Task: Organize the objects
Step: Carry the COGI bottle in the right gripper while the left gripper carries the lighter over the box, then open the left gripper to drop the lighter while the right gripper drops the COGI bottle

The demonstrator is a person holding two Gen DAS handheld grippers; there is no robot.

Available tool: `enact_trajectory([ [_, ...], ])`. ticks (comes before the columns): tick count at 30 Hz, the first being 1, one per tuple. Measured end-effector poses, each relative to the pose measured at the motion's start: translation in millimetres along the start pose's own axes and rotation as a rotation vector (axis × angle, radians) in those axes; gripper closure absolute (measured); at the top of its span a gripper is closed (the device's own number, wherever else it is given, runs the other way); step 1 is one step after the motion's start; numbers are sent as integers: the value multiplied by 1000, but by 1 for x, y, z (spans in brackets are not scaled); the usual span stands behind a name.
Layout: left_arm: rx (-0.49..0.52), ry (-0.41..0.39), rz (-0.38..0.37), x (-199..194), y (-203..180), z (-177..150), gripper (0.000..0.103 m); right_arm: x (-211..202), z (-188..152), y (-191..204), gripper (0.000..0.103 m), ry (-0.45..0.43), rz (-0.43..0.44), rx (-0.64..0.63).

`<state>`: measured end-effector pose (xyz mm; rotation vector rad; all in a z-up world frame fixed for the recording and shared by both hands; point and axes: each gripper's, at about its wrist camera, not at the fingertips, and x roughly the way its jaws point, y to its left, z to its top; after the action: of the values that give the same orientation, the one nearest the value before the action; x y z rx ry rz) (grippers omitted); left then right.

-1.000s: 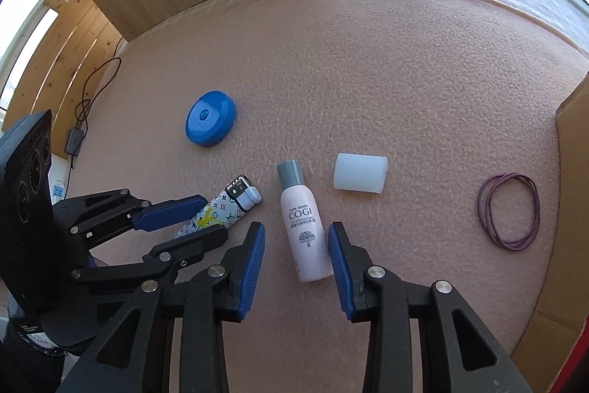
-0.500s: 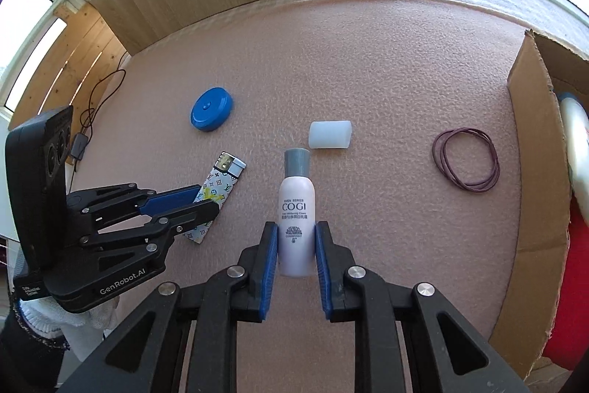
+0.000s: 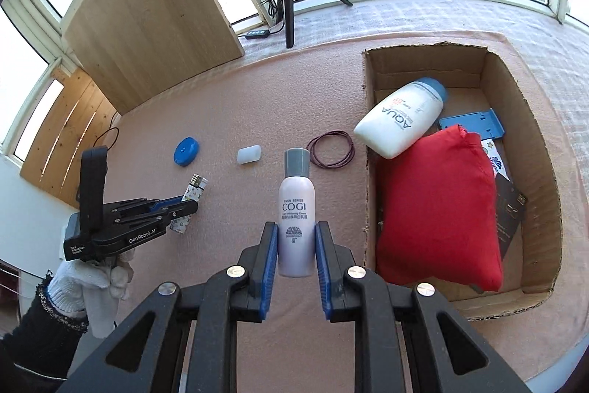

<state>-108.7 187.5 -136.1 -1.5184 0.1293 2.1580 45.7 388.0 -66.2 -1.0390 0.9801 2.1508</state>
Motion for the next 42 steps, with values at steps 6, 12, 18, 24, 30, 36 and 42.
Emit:
enact_trajectory([
  [6,-2,-35,-41,-11,-23,10,92,-33,-2,-50,85,-68,-70,75],
  [12,77,-88,-148,-30,-87,33,92,-44,0,-87,85,-99,-148,121],
  [18,195,-92,-263,-29,-178,50,92,-44,-5,-110,85,-92,-173,149],
  [24,285,-77,-279,-15,-242,56,92,-46,-8,-119,85,-95,-177,156],
  [30,350,-85,-243,-11,-273,53,91,-51,-7,-123,85,-110,-175,155],
  [36,372,-101,-239,-18,-279,52,87,-54,-7,-124,73,-117,-182,172],
  [42,374,-126,-219,-28,-269,51,86,-56,-8,-118,72,-124,-178,179],
])
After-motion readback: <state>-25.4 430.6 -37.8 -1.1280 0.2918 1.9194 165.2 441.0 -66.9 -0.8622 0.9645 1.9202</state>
